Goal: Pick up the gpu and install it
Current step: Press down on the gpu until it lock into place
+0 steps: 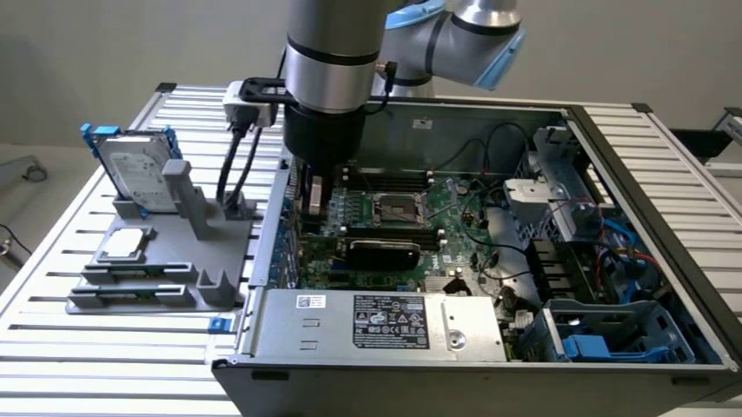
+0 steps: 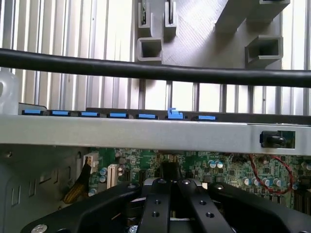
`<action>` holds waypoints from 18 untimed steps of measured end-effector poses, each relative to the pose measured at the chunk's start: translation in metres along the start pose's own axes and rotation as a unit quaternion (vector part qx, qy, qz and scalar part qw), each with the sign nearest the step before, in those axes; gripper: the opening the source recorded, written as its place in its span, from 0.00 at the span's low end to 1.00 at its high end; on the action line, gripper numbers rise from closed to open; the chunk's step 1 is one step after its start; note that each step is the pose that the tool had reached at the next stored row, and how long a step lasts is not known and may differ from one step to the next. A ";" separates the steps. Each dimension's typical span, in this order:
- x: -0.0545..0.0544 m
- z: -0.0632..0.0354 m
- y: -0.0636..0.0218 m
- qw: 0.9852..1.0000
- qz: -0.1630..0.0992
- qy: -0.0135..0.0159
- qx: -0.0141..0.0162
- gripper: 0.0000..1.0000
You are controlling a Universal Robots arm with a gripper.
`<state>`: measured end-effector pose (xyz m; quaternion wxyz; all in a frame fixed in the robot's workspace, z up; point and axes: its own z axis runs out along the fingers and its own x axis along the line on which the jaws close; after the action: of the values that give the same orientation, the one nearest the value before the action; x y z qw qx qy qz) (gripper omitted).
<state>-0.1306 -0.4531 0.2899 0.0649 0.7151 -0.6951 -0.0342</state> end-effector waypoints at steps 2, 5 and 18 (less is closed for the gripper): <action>0.000 -0.0018 0.0004 1.000 0.000 0.003 -0.001 0.11; 0.000 -0.0038 0.0009 1.000 0.001 0.009 -0.003 0.11; 0.000 -0.0060 0.0025 1.000 0.002 0.014 -0.012 0.11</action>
<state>-0.1322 -0.4529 0.2961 0.0835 0.7132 -0.6952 -0.0320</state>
